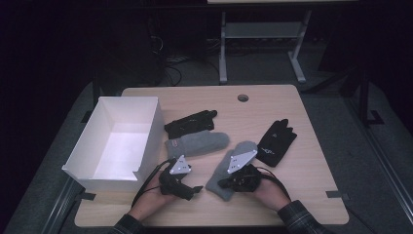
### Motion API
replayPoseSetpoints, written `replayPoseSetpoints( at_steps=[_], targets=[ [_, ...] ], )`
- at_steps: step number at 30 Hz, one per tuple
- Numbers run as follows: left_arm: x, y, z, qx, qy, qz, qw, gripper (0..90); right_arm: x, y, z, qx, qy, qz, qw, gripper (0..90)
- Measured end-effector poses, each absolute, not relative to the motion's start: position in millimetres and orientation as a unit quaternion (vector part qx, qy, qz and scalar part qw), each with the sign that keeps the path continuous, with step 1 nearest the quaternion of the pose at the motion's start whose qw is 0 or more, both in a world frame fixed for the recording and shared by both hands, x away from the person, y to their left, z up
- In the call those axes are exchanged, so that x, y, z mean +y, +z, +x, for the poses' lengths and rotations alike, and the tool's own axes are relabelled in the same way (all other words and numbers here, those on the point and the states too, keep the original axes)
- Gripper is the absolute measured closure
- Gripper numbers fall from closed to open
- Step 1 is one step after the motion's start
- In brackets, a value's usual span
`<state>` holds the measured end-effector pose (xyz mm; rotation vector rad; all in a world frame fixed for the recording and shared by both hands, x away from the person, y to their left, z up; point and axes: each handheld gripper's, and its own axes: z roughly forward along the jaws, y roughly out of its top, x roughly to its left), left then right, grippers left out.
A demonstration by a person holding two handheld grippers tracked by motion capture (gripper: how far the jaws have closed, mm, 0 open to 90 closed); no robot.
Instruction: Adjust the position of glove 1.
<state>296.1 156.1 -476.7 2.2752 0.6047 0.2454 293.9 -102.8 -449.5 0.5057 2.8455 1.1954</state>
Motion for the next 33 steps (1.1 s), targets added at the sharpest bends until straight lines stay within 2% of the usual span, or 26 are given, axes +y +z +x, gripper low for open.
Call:
replayPoseSetpoints(
  at_steps=[3,4,7,8,9,11,13,15,17,25,33],
  targets=[
    [156.1,-476.7,296.1,0.237,0.096,0.890,0.378,12.6,-102.5,-448.9,294.0,0.910,0.382,0.157,0.011,90.0],
    [156.1,-476.8,296.0,0.237,0.096,0.890,0.378,12.6,-105.4,-445.7,293.9,0.906,0.390,0.163,0.013,83.8],
    [155.9,-476.9,295.9,0.237,0.095,0.890,0.378,12.6,-110.4,-442.7,293.9,0.903,0.395,0.166,0.022,80.6],
    [155.9,-476.9,296.0,0.237,0.095,0.890,0.378,12.6,-116.6,-440.5,293.8,0.900,0.397,0.177,0.026,74.8],
    [156.0,-476.9,296.0,0.237,0.095,0.890,0.378,12.6,-116.6,-440.5,293.8,0.900,0.397,0.177,0.026,74.8],
    [156.1,-476.7,296.0,0.237,0.095,0.890,0.377,12.6,-126.1,-437.0,293.0,0.895,0.401,0.192,0.030,67.0],
    [155.9,-477.3,296.0,0.238,0.096,0.889,0.380,12.6,-130.3,-435.7,292.7,0.893,0.403,0.198,0.030,64.4],
    [155.7,-477.7,296.1,0.239,0.098,0.887,0.382,12.6,-145.9,-434.5,288.2,0.886,0.407,0.221,0.041,53.9],
    [156.1,-477.4,296.4,0.237,0.098,0.889,0.379,12.6,-151.8,-434.7,286.7,0.883,0.407,0.229,0.044,51.6],
    [154.3,-477.8,296.2,0.246,0.099,0.885,0.382,12.5,-212.5,-454.8,285.2,0.869,0.388,0.298,0.079,26.8],
    [153.2,-476.2,297.3,0.251,0.103,0.887,0.373,14.3,-235.1,-468.0,285.7,0.863,0.379,0.321,0.094,21.2]
  ],
)
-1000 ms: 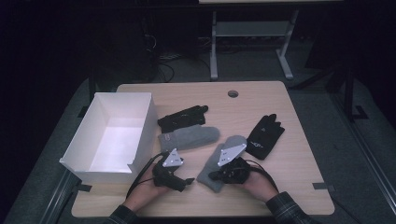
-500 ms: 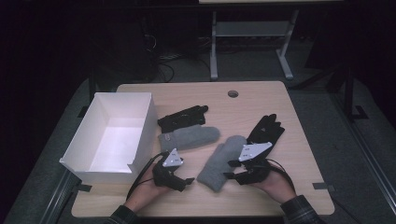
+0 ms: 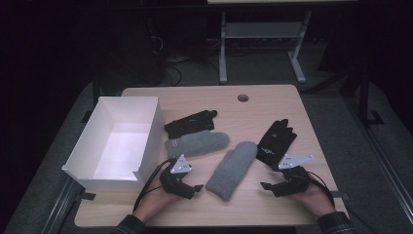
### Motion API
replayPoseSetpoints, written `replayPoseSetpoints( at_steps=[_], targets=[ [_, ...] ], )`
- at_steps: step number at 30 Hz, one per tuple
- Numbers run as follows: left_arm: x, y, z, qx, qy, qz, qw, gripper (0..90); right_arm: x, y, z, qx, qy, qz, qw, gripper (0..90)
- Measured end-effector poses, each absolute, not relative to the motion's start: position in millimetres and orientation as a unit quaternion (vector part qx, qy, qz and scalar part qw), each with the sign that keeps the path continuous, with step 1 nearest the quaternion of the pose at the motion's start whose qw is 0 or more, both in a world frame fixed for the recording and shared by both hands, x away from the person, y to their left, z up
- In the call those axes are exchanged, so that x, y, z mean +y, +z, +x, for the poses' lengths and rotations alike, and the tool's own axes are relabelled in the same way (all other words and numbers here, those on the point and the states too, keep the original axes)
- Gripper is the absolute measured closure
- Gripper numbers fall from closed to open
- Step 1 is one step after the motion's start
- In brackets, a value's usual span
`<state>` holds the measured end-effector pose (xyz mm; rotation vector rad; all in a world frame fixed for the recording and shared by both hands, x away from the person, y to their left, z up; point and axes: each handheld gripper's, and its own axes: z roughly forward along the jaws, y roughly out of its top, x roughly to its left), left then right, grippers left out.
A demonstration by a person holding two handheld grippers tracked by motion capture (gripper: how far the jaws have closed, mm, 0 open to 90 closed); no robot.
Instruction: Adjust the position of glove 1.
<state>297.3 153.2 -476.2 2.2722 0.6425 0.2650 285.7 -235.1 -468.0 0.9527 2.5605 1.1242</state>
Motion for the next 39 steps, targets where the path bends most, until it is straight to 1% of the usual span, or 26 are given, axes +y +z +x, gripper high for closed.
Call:
replayPoseSetpoints(
  at_steps=[2,3,6,7,9,10,12,13,15,16,17,20,22,29,34,39],
  targets=[
    [152.9,-474.5,298.1,0.255,0.105,0.887,0.370,21.1,-235.9,-470.1,287.7,0.862,0.381,0.323,0.088,20.7],
    [153.4,-473.1,298.3,0.253,0.105,0.888,0.368,21.1,-235.6,-471.3,288.2,0.863,0.381,0.321,0.087,20.0],
    [153.8,-469.7,298.6,0.258,0.109,0.889,0.362,31.7,-234.3,-474.5,287.0,0.861,0.381,0.325,0.087,18.4],
    [153.8,-468.4,298.6,0.261,0.113,0.889,0.359,39.5,-234.3,-476.2,287.1,0.862,0.382,0.319,0.092,18.3],
    [154.0,-465.2,299.3,0.268,0.114,0.886,0.360,46.6,-233.4,-476.9,286.5,0.862,0.380,0.322,0.093,18.1],
    [154.0,-463.3,299.9,0.272,0.116,0.884,0.362,54.2,-233.1,-477.6,286.7,0.862,0.379,0.321,0.094,17.8],
    [152.3,-460.1,301.5,0.284,0.117,0.881,0.359,64.9,-233.0,-478.3,286.8,0.861,0.382,0.322,0.093,17.8],
    [150.9,-457.1,303.7,0.291,0.119,0.880,0.355,78.0,-233.9,-479.3,287.5,0.860,0.387,0.319,0.095,17.7],
    [150.4,-455.2,305.5,0.295,0.119,0.879,0.356,87.3,-234.0,-479.7,287.3,0.860,0.388,0.318,0.096,17.4],
    [149.8,-453.0,308.5,0.300,0.118,0.875,0.360,87.3,-233.8,-480.5,286.6,0.859,0.389,0.317,0.099,16.5],
    [149.1,-450.9,311.4,0.306,0.117,0.874,0.358,89.4,-232.6,-480.7,285.4,0.859,0.388,0.318,0.100,15.8],
    [144.3,-446.1,320.6,0.308,0.121,0.875,0.354,89.6,-230.6,-481.1,284.5,0.865,0.382,0.309,0.105,13.6],
    [141.1,-442.2,327.9,0.310,0.134,0.873,0.352,89.6,-229.3,-481.2,283.5,0.868,0.377,0.303,0.111,13.0],
    [139.2,-425.3,358.0,0.343,0.156,0.852,0.365,89.6,-229.5,-481.2,283.6,0.868,0.378,0.304,0.110,13.1],
    [137.1,-424.9,384.6,0.370,0.160,0.837,0.370,89.6,-229.4,-481.3,283.6,0.868,0.378,0.304,0.110,13.1],
    [136.0,-426.0,411.0,0.398,0.181,0.828,0.350,89.6,-229.4,-481.3,283.6,0.868,0.378,0.304,0.110,13.1]
  ],
)
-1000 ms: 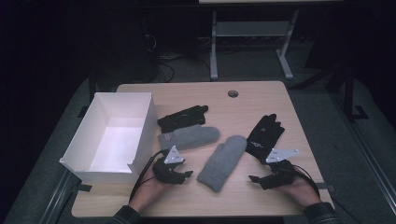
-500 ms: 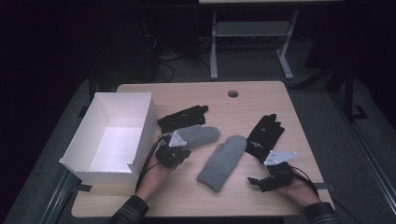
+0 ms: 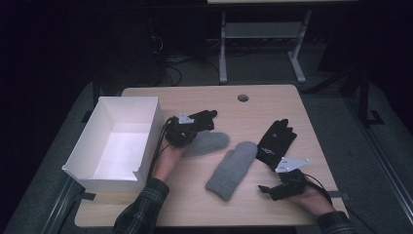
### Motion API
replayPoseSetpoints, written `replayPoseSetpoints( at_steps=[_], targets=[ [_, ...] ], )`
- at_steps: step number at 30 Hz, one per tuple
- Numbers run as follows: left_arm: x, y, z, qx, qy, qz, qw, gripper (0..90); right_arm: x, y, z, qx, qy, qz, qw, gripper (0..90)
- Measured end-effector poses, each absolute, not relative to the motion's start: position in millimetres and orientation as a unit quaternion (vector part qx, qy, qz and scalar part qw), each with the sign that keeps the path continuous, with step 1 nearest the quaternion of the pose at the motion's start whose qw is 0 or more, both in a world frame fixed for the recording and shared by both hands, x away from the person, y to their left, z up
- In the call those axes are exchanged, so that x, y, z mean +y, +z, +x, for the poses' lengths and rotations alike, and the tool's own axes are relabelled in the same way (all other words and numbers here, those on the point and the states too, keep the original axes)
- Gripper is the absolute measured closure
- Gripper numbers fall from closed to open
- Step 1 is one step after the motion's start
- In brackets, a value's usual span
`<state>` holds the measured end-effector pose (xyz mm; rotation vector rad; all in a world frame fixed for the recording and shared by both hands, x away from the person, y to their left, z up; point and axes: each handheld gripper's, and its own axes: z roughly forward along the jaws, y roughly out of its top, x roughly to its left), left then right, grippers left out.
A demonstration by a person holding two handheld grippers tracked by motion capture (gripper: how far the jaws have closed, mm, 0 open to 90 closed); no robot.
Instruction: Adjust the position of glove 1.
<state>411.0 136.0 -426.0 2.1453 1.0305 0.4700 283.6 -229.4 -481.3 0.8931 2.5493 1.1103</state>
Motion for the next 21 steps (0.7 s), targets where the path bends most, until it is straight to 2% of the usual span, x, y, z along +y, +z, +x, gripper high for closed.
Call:
replayPoseSetpoints(
  at_steps=[9,15,21],
  targets=[
    [136.7,-433.6,438.5,0.432,0.211,0.829,0.285,89.6,-229.4,-481.3,283.5,0.867,0.378,0.304,0.110,13.1],
    [139.2,-442.2,441.8,0.450,0.189,0.834,0.259,89.6,-229.3,-481.3,283.5,0.867,0.378,0.304,0.110,13.1],
    [136.2,-440.5,431.2,0.436,0.172,0.847,0.249,89.6,-229.3,-481.3,283.5,0.868,0.378,0.304,0.111,13.1]
  ],
)
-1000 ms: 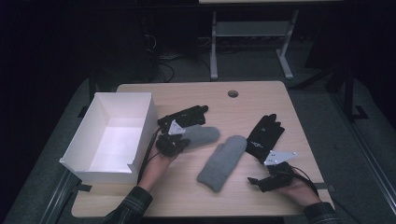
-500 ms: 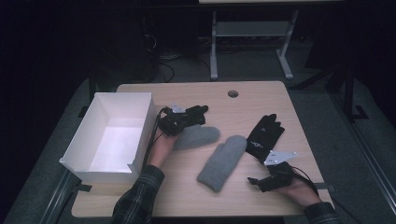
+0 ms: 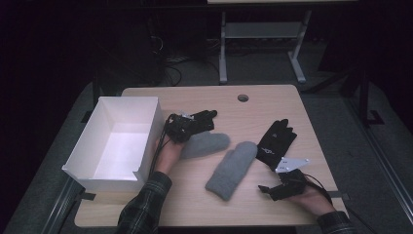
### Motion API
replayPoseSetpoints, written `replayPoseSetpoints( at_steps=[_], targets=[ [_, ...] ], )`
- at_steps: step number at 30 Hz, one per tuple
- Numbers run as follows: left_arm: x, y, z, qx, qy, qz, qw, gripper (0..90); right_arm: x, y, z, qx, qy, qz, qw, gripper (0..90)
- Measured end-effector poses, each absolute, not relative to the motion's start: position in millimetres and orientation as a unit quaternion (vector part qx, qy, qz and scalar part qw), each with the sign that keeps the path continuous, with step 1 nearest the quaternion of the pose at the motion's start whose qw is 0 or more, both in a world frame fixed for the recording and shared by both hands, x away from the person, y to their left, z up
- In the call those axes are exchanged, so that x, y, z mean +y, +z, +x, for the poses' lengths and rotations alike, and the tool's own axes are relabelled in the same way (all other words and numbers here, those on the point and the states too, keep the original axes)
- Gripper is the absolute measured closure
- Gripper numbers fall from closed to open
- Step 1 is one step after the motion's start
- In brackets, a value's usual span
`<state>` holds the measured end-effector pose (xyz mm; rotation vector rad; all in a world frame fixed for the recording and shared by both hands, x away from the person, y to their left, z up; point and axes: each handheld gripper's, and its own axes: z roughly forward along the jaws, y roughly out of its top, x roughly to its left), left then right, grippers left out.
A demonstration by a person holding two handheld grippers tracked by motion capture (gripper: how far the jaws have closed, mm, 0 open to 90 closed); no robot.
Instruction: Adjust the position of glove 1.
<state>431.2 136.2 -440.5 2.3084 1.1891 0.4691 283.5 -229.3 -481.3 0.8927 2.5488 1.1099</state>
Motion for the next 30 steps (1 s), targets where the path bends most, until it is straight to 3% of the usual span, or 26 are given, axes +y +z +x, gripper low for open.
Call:
replayPoseSetpoints(
  at_steps=[30],
  targets=[
    [138.1,-438.2,360.4,0.395,0.113,0.867,0.282,89.5,-229.1,-481.4,283.2,0.867,0.377,0.305,0.112,13.1]
  ],
)
